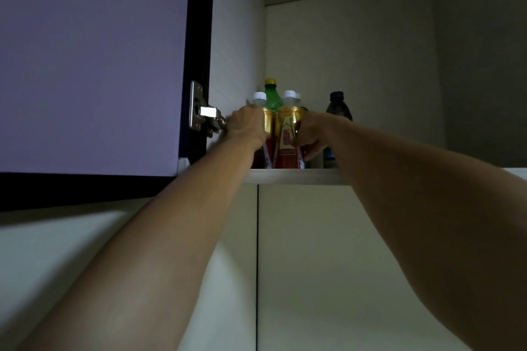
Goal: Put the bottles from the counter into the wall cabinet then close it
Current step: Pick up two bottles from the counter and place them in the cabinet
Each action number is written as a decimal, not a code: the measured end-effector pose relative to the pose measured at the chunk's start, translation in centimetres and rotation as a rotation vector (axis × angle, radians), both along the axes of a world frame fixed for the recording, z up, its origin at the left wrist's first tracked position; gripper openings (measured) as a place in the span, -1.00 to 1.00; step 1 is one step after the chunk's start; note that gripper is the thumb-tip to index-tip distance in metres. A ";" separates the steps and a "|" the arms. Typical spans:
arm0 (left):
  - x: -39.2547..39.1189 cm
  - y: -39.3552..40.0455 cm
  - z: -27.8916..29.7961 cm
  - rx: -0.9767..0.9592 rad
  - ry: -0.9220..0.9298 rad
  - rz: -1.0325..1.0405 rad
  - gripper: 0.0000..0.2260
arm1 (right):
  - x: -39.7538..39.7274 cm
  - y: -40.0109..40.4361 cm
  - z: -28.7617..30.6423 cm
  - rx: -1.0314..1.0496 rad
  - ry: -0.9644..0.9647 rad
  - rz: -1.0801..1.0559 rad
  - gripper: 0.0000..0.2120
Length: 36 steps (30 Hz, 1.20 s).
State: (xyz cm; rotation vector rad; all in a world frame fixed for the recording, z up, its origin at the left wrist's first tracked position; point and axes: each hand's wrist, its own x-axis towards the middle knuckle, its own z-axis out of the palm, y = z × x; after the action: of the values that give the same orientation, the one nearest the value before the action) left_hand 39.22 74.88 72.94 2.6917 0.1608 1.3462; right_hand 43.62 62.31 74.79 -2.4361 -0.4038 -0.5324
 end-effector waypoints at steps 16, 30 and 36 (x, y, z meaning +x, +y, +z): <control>-2.9 -0.8 -1.9 0.136 0.059 -0.058 -0.48 | -5.0 -0.2 -3.1 -0.327 -0.278 -0.241 -0.09; -15.6 -8.0 -6.3 0.222 -0.079 0.094 -0.35 | -20.0 -6.7 -9.2 -0.396 -0.542 -0.230 -0.19; -23.8 -14.0 -15.7 0.327 -0.126 0.167 -0.38 | -28.4 -14.3 -20.6 -0.481 -0.471 -0.054 -0.21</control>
State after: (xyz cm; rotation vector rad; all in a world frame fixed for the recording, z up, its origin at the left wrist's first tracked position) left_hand 15.38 60.83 57.22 2.8958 0.1685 1.7232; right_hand 15.27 48.00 54.14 -2.7651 -0.7311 -1.1542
